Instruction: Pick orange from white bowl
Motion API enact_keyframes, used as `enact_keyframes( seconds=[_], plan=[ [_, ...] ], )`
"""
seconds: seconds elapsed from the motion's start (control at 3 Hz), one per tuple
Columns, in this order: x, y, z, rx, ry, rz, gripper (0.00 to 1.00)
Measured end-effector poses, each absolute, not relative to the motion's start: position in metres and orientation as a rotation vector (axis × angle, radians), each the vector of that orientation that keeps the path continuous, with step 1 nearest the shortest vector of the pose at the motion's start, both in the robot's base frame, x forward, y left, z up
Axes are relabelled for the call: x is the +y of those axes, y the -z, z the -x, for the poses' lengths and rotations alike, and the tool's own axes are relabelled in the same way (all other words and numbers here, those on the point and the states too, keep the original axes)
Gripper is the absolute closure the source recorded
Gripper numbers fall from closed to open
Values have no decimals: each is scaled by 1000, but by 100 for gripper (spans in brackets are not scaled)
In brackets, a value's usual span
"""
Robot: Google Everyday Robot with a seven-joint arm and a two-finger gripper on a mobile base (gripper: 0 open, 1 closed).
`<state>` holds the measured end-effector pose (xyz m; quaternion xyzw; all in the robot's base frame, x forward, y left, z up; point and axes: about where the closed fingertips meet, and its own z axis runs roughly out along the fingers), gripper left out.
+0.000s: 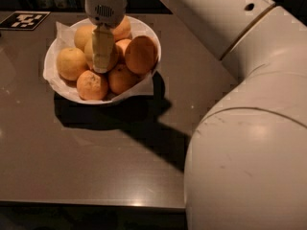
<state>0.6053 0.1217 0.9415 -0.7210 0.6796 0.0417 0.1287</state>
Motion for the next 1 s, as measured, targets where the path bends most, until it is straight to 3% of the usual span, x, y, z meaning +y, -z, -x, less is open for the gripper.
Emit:
enact_keyframes(
  seconds=[0.33,1.0],
  plan=[
    [126,-932,-608,1979,-140,2111,41],
    [126,-932,-608,1979,-141,2112,88]
  ],
)
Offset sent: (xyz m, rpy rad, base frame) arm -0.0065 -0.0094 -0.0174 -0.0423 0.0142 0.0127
